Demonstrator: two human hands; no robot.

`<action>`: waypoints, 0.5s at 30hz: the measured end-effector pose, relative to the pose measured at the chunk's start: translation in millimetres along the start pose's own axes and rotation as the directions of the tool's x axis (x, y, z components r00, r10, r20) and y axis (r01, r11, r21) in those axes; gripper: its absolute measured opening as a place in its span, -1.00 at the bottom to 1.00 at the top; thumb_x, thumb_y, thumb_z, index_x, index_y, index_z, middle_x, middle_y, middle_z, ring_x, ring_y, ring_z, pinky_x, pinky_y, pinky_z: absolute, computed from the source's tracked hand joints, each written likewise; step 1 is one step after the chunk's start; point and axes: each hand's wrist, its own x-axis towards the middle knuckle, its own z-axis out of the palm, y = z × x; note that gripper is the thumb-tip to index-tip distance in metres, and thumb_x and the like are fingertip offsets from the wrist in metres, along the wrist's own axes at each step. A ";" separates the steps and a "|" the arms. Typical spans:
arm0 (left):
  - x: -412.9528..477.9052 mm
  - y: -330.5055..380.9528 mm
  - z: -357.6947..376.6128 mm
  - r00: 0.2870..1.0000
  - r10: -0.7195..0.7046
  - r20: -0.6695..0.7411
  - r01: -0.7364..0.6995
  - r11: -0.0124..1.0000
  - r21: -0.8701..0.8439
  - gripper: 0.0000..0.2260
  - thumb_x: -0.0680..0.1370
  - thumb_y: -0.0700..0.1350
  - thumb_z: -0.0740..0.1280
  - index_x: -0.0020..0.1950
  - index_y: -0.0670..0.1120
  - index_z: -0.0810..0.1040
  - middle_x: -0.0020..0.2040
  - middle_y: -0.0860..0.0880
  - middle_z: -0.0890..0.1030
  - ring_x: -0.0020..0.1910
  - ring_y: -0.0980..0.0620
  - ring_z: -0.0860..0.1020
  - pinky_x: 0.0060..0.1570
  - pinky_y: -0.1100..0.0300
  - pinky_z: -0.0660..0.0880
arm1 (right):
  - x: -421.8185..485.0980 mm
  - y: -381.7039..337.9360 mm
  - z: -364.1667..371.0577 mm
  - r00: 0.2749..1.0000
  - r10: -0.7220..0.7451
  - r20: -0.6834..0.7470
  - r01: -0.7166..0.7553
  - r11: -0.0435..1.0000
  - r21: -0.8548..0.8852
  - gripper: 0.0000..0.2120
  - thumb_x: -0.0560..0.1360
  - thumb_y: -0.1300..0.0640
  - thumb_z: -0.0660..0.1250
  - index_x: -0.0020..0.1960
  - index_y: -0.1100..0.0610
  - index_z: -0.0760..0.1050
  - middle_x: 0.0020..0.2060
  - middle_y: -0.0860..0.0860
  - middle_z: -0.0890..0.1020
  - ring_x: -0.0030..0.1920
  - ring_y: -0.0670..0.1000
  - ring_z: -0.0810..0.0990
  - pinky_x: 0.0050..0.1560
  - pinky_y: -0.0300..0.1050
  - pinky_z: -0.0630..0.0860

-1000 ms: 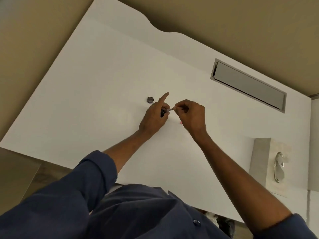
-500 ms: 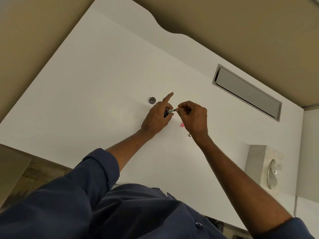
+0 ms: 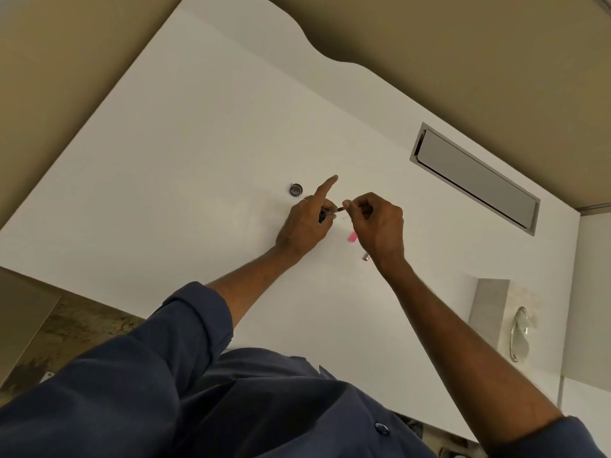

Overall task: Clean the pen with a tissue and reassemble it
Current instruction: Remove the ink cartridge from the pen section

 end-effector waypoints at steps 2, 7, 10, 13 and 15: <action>-0.4 1.3 0.0 1.000 -0.007 -0.003 0.007 1.000 -0.003 -0.29 0.55 -0.23 0.44 0.62 0.02 0.20 0.04 0.01 0.70 0.02 0.12 0.62 0.13 0.29 0.52 | 0.5 -1.1 -0.8 1.000 -0.013 0.006 0.013 1.000 -0.008 -0.80 0.58 -0.03 0.43 -0.07 0.11 0.65 -0.30 -0.04 0.69 -0.25 -0.01 0.69 -0.12 0.01 0.65; -0.1 3.4 -1.8 1.000 0.007 0.003 -0.007 1.000 0.018 -0.25 0.55 -0.25 0.43 0.65 -0.06 0.14 0.00 -0.02 0.72 -0.06 0.09 0.63 0.13 0.25 0.53 | 1.7 -1.0 -0.3 0.999 -0.027 0.031 0.028 1.000 -0.014 -0.83 0.59 0.05 0.43 -0.06 0.16 0.65 -0.27 0.02 0.71 -0.22 0.04 0.70 -0.10 0.07 0.65; 1.4 5.4 -2.8 1.000 -0.018 -0.001 0.018 1.000 0.007 -0.24 0.55 -0.26 0.43 0.65 -0.10 0.10 -0.01 -0.04 0.71 -0.08 0.09 0.62 0.12 0.23 0.54 | 1.7 -2.7 -0.4 0.998 -0.055 0.043 0.056 0.998 -0.028 -0.86 0.60 0.10 0.42 -0.05 0.16 0.65 -0.26 0.04 0.71 -0.21 0.06 0.69 -0.10 0.08 0.65; 2.4 9.1 -4.4 0.999 -0.035 -0.011 0.035 0.999 -0.005 -0.24 0.55 -0.27 0.43 0.65 -0.12 0.10 0.00 -0.06 0.71 -0.06 0.04 0.64 0.11 0.23 0.54 | 3.2 -4.5 1.1 0.992 -0.118 0.051 0.121 0.991 -0.065 -0.91 0.61 0.18 0.40 -0.04 0.16 0.65 -0.23 0.02 0.71 -0.19 0.04 0.69 -0.07 0.08 0.65; 3.2 10.7 -6.5 0.999 -0.043 0.006 0.043 0.999 -0.010 -0.24 0.56 -0.27 0.42 0.65 -0.11 0.08 0.01 -0.07 0.71 -0.06 0.02 0.65 0.11 0.21 0.55 | 4.5 -5.6 2.3 0.984 -0.172 0.054 0.176 0.981 -0.087 -0.92 0.61 0.22 0.38 -0.03 0.16 0.65 -0.19 0.01 0.72 -0.17 0.03 0.69 -0.05 0.07 0.65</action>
